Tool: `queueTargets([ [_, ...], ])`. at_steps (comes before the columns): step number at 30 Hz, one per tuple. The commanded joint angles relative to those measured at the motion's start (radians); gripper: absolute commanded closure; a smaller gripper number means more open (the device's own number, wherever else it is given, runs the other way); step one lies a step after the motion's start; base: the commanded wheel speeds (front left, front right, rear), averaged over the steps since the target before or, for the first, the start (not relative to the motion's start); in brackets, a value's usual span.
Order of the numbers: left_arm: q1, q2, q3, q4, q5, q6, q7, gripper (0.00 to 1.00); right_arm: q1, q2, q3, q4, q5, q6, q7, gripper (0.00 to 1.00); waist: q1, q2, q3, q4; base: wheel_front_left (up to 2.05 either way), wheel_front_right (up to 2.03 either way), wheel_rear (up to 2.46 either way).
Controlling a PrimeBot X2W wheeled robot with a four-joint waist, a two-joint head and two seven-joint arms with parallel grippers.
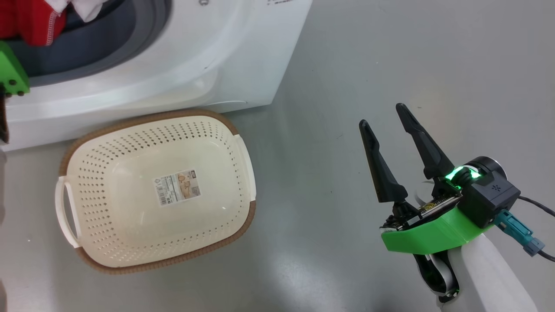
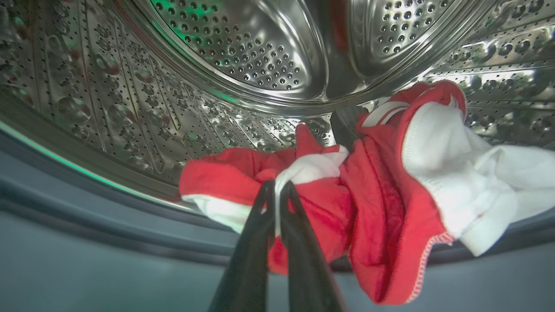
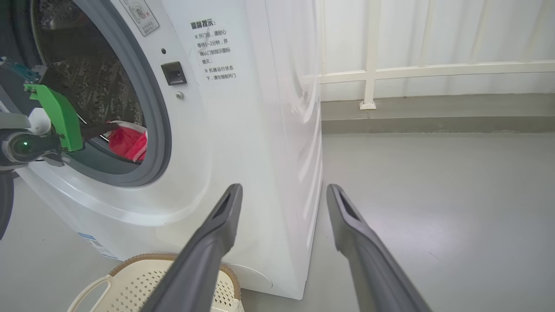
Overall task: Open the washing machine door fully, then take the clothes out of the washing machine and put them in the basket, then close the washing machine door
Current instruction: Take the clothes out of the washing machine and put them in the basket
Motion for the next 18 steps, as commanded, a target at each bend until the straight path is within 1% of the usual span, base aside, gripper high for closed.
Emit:
queueTargets([
  [1,0.01,0.048,0.018,-0.028,-0.011,-0.011,-0.02,1.0,0.007,0.001,0.016,-0.021,-0.004,0.005,-0.006,0.0,0.0,-0.0001,-0.005,0.007,0.0,0.0,0.0],
  [3,0.014,0.043,0.02,-0.042,-0.02,-0.032,-0.04,1.0,0.009,0.001,0.013,-0.022,-0.007,0.005,-0.006,0.0,0.0,-0.0001,-0.009,0.014,0.0,0.0,0.0],
  [5,0.023,0.04,0.017,-0.059,-0.021,-0.041,-0.056,1.0,0.01,0.001,0.008,-0.023,-0.012,0.005,-0.006,0.0,0.0,-0.0001,-0.013,0.02,0.0,0.0,0.0],
  [11,0.074,0.037,0.025,-0.149,-0.027,-0.041,-0.079,1.0,0.02,0.001,-0.009,-0.028,-0.02,0.005,-0.006,0.0,0.0,-0.0001,-0.031,0.041,0.0,0.0,0.0],
  [14,0.128,0.032,0.054,-0.294,-0.028,-0.023,-0.081,1.0,0.028,0.001,-0.021,-0.031,-0.024,0.005,-0.006,0.0,0.0,-0.0001,-0.042,0.057,0.0,0.0,0.0],
  [18,0.254,0.009,0.1,-0.477,-0.025,0.0,-0.081,1.0,0.036,0.001,-0.031,-0.033,-0.04,0.005,-0.006,0.0,0.0,-0.0001,-0.067,0.074,0.0,0.0,0.0],
])
